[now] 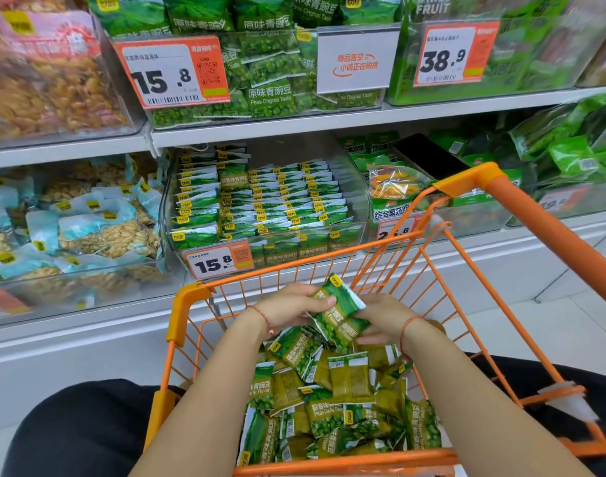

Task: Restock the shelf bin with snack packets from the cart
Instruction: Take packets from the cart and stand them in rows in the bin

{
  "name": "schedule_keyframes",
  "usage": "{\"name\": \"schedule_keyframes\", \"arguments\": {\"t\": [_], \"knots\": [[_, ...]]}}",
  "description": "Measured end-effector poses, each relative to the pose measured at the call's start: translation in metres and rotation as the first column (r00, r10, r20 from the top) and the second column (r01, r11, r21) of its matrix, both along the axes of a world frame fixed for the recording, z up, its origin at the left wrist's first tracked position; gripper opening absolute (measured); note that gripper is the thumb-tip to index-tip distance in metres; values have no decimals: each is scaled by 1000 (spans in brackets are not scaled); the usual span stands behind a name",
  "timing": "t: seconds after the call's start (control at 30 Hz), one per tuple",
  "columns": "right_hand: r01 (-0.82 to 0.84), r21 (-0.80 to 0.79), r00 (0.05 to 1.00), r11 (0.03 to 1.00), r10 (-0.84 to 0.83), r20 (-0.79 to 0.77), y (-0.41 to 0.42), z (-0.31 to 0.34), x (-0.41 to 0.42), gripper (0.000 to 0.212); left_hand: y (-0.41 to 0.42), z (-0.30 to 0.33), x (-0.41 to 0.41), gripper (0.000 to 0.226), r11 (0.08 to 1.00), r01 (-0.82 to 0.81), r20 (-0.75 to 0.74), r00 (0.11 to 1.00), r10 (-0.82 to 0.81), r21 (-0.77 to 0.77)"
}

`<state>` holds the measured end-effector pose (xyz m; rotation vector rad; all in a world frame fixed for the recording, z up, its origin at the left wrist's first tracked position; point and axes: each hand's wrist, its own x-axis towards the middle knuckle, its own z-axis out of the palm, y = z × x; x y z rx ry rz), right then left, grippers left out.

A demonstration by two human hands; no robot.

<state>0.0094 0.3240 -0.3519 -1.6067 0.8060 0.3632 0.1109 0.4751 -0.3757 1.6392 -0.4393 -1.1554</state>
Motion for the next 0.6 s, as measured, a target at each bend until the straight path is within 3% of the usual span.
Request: {"name": "schedule_keyframes", "arguments": {"t": [0.07,0.17,0.33,0.43,0.53,0.6], "knots": [[148,283,988,948,-153,-5,0,3,-1,20,-4,-2,-6,31,998,-58,-66,996,56,-28],[252,359,965,899,-259,-28,-4,0,-4,26,-6,-2,-8,77,994,-102,-103,990,98,-34],[317,372,946,873,-319,-57,-1,-1,-7,20,-4,-1,-14,43,997,-67,-198,978,59,-32],[364,442,925,820,-375,-65,-1,-2,-7,39,-2,-2,-12,35,992,-121,-248,963,110,-32],[211,413,977,886,-206,-58,0,-5,-6,63,-3,-1,-12,29,979,-205,-302,932,199,12],[115,343,993,933,-107,-42,3,-7,-7,62,-3,0,-13,32,989,-139,-276,950,148,51]]}}
